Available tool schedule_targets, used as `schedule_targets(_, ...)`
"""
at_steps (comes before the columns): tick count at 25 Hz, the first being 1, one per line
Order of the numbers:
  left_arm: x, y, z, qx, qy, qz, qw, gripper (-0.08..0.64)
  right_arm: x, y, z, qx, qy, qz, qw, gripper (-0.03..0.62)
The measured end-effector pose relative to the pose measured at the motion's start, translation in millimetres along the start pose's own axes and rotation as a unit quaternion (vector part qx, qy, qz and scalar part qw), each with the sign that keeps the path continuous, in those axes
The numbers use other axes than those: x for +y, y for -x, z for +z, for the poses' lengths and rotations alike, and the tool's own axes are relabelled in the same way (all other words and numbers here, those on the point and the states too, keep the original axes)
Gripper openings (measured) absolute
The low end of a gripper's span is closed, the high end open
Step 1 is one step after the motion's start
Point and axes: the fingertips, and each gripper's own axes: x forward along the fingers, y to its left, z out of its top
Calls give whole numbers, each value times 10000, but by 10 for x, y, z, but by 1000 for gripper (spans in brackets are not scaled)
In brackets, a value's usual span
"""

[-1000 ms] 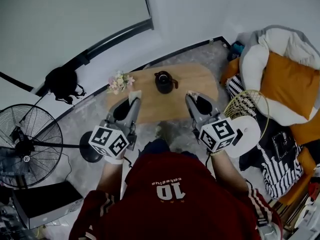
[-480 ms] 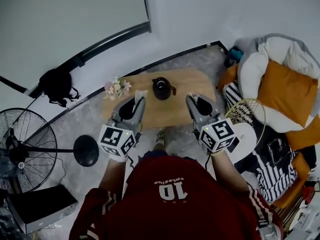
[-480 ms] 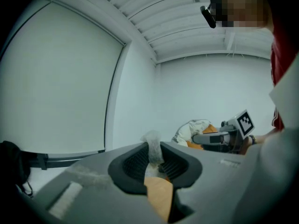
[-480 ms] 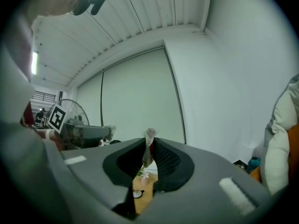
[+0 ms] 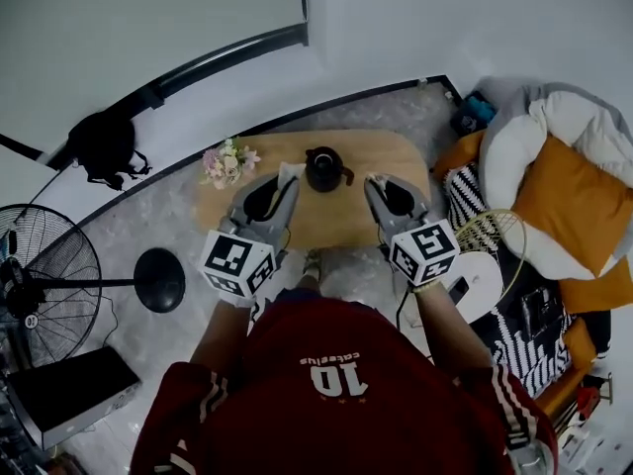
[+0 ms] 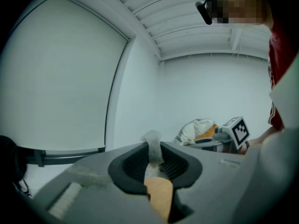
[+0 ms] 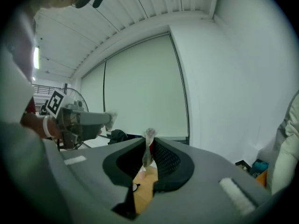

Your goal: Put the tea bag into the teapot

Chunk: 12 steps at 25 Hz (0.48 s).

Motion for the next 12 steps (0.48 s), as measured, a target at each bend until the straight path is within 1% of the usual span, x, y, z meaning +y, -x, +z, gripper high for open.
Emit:
schedule_targets(8, 374, -209, -141, 129, 259, 36, 9996, 71, -237, -701, -565, 611, -71, 191, 9979, 43)
schedule_targets(12, 530, -343, -157, 165, 254, 41, 9995, 71, -393, -1012, -858, 933, -90, 201, 9954, 43)
